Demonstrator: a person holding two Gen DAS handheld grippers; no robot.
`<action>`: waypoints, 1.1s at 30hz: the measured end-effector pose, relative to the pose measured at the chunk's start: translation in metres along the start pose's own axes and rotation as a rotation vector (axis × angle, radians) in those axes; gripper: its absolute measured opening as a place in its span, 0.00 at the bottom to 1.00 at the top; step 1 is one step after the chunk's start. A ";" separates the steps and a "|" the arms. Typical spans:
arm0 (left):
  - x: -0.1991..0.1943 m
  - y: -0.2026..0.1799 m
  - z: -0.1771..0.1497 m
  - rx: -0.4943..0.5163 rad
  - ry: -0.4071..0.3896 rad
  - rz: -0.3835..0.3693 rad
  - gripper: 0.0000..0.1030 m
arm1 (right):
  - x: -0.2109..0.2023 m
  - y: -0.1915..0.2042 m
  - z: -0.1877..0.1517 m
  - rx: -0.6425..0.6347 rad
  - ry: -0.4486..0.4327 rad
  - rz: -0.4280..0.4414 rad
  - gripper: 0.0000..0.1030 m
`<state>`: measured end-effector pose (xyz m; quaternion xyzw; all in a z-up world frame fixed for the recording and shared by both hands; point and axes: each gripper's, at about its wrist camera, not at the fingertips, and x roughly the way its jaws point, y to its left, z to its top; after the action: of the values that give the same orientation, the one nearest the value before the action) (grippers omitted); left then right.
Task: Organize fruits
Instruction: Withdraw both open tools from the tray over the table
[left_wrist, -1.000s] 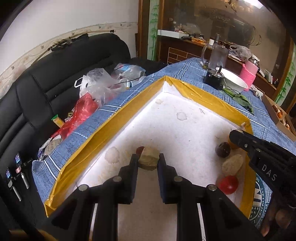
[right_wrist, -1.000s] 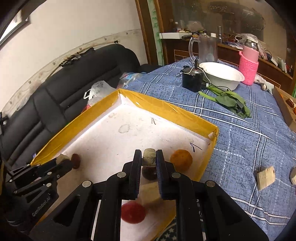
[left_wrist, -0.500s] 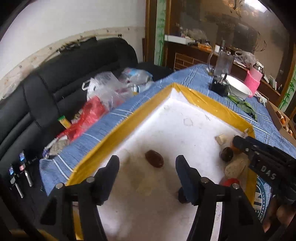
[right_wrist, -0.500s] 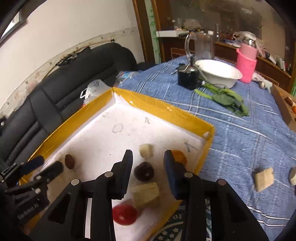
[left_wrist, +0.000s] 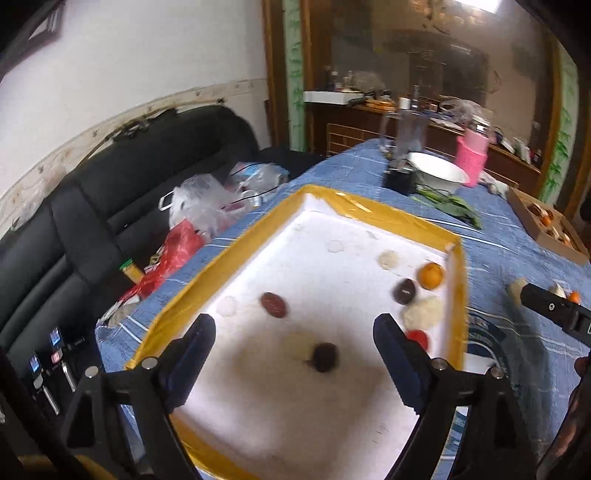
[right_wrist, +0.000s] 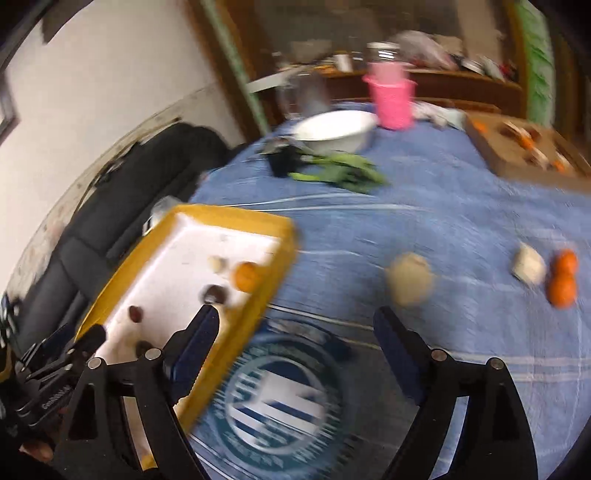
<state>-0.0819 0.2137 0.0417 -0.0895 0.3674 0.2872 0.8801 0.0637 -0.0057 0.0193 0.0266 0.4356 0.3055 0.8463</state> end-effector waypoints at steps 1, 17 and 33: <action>-0.004 -0.007 -0.001 0.016 -0.006 -0.006 0.87 | -0.007 -0.011 -0.004 0.019 -0.005 -0.008 0.83; -0.023 -0.121 -0.021 0.260 -0.022 -0.099 0.90 | -0.092 -0.159 -0.065 0.246 -0.057 -0.165 0.86; -0.002 -0.191 -0.034 0.331 0.054 -0.223 0.90 | -0.090 -0.200 -0.052 0.222 -0.090 -0.289 0.86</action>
<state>0.0059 0.0438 0.0087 0.0083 0.4210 0.1213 0.8989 0.0841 -0.2277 -0.0106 0.0706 0.4278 0.1292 0.8918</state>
